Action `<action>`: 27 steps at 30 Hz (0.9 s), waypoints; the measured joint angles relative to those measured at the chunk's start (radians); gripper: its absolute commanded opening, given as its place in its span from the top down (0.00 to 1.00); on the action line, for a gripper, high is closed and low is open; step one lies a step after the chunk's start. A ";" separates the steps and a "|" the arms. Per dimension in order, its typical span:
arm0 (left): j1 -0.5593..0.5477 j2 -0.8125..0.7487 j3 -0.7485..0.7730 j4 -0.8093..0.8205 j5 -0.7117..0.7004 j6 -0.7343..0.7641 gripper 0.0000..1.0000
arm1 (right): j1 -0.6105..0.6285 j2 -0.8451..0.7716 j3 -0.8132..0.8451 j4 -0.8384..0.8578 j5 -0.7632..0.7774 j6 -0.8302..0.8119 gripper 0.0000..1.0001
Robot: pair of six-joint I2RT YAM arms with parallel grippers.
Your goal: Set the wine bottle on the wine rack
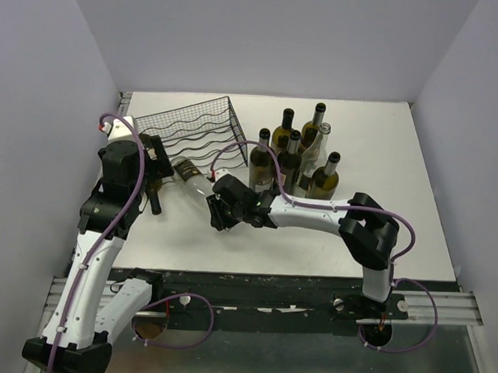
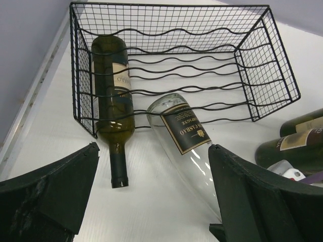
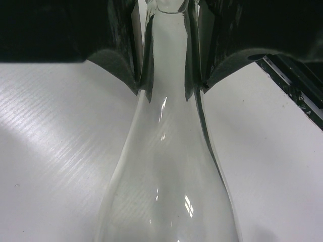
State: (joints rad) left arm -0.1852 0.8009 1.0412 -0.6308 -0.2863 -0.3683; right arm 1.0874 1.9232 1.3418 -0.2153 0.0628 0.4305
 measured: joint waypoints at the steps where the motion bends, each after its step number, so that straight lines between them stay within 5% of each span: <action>1: 0.005 0.004 0.000 -0.002 0.001 -0.003 0.01 | 0.000 0.000 -0.005 0.012 0.001 0.005 0.99; 27: 0.297 0.311 0.042 -0.037 0.009 -0.130 0.04 | 0.026 0.227 0.121 0.259 0.086 0.182 0.99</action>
State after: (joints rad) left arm 0.1120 1.1118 1.0836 -0.6674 -0.2771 -0.4984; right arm 1.1137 2.1498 1.4631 0.0437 0.1490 0.6121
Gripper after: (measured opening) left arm 0.960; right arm 0.463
